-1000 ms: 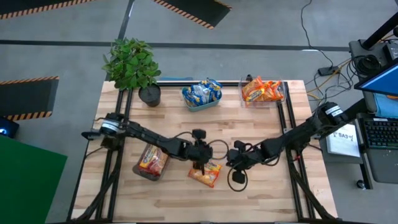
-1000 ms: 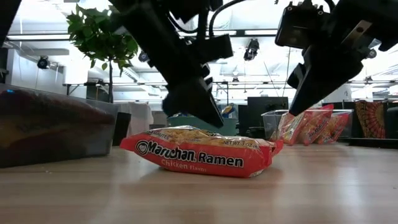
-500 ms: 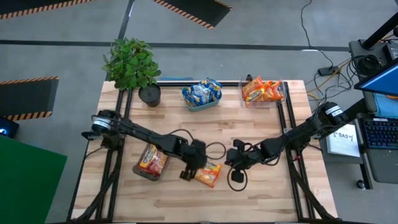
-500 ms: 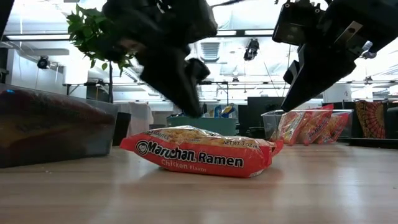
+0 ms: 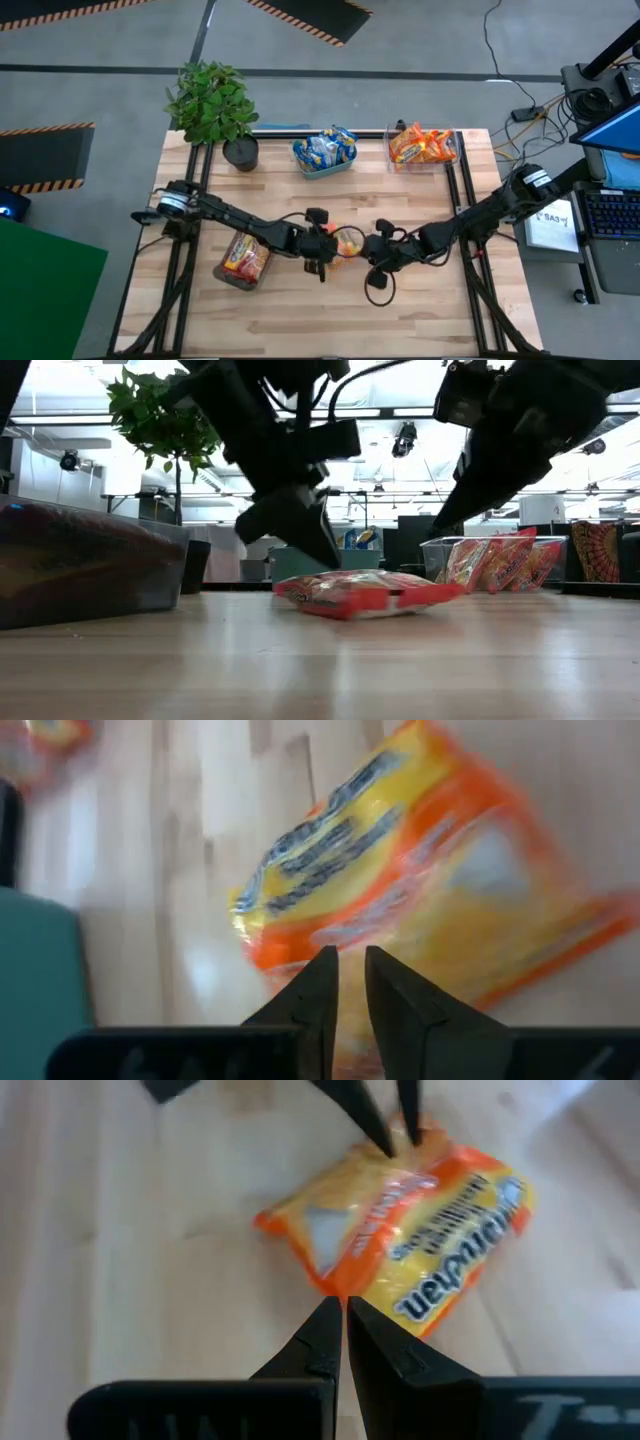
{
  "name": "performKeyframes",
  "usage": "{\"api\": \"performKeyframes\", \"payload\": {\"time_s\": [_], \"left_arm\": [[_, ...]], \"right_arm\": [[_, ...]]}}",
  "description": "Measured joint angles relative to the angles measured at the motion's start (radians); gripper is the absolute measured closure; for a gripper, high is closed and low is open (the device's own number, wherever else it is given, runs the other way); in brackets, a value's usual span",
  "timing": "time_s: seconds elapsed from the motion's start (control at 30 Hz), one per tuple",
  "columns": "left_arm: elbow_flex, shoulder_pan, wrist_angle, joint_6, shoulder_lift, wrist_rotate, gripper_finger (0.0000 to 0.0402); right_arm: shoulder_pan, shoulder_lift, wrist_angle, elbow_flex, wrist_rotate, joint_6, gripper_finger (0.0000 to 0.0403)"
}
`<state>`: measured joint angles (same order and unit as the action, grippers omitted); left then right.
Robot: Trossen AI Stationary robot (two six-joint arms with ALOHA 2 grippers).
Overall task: Sort Maruchan noodles
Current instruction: Put the orange noodle pack into the transparent bin
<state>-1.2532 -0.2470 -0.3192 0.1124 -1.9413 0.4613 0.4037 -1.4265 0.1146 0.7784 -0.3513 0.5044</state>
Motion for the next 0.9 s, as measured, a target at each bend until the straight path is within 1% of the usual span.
{"api": "performKeyframes", "payload": {"time_s": [0.07, 0.23, 0.37, 0.53, 0.7, 0.8, 0.9], "left_arm": [[-0.014, 0.001, 0.003, 0.052, 0.01, 0.003, 0.0365], [-0.029, 0.001, -0.001, 0.11, 0.032, -0.012, 0.0365], [-0.028, 0.002, -0.047, 0.104, 0.034, -0.086, 0.0365], [0.001, 0.005, -0.043, 0.089, 0.033, -0.086, 0.0365], [0.051, 0.014, 0.0, 0.088, 0.039, -0.084, 0.0365], [0.074, 0.023, 0.039, 0.089, 0.043, -0.085, 0.0365], [0.102, 0.031, 0.075, 0.091, 0.043, -0.086, 0.0365]], "right_arm": [[-0.008, 0.0, 0.013, 0.0, -0.035, 0.034, 0.039], [-0.064, 0.0, 0.073, 0.0, -0.049, 0.13, 0.039], [-0.111, 0.0, 0.092, 0.0, -0.07, 0.136, 0.039], [-0.174, 0.0, 0.089, -0.006, -0.067, 0.104, 0.0393], [-0.234, 0.0, 0.062, -0.04, -0.008, 0.071, 0.0394], [-0.265, 0.0, -0.021, -0.08, 0.05, 0.054, 0.0394], [-0.29, 0.0, -0.144, -0.129, 0.129, 0.034, 0.0394]]}}
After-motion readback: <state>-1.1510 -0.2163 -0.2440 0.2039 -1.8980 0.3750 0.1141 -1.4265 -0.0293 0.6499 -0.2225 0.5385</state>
